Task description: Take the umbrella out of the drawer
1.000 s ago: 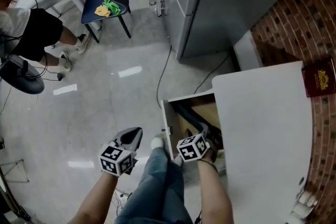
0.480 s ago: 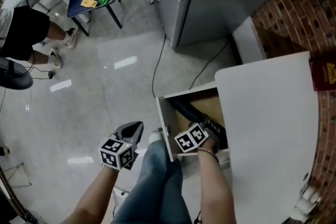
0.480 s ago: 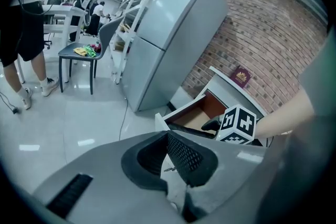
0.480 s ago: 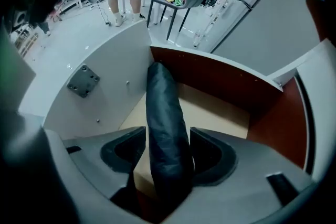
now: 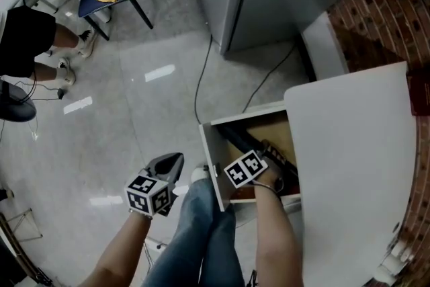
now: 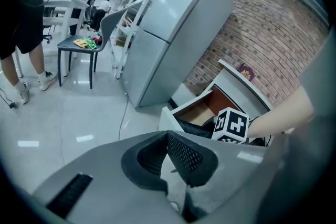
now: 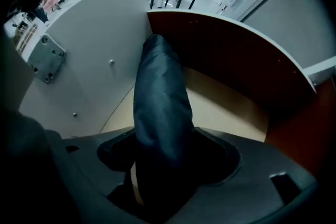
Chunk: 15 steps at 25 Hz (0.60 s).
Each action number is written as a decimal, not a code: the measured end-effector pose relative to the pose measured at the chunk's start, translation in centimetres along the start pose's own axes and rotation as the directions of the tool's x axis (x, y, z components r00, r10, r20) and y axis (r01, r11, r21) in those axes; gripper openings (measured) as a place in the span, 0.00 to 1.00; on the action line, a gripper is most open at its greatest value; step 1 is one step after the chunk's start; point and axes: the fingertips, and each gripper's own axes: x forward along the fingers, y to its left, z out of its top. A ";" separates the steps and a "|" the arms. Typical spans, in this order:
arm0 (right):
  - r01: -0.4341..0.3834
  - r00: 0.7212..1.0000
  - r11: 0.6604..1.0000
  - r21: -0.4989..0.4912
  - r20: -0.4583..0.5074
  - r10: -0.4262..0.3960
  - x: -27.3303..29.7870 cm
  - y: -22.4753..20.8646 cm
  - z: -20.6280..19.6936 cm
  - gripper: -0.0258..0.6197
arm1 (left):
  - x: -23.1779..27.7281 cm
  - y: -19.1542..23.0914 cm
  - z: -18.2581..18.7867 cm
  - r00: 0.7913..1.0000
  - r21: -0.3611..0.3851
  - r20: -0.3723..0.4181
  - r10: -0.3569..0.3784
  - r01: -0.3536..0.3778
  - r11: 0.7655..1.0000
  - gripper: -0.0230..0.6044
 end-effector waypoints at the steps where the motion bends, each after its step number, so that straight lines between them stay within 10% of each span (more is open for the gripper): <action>1: 0.004 1.000 1.000 -0.006 -0.012 -0.005 0.4 -0.1 -0.1 0.48 | 0.2 0.1 -0.1 1.000 -0.004 0.000 0.000 0.000 1.000 0.03; 15: 0.077 0.997 0.997 -0.030 -0.006 -0.077 0.8 -0.4 0.1 0.44 | 1.6 0.3 0.1 1.000 -0.016 -0.002 -0.002 0.002 1.000 0.03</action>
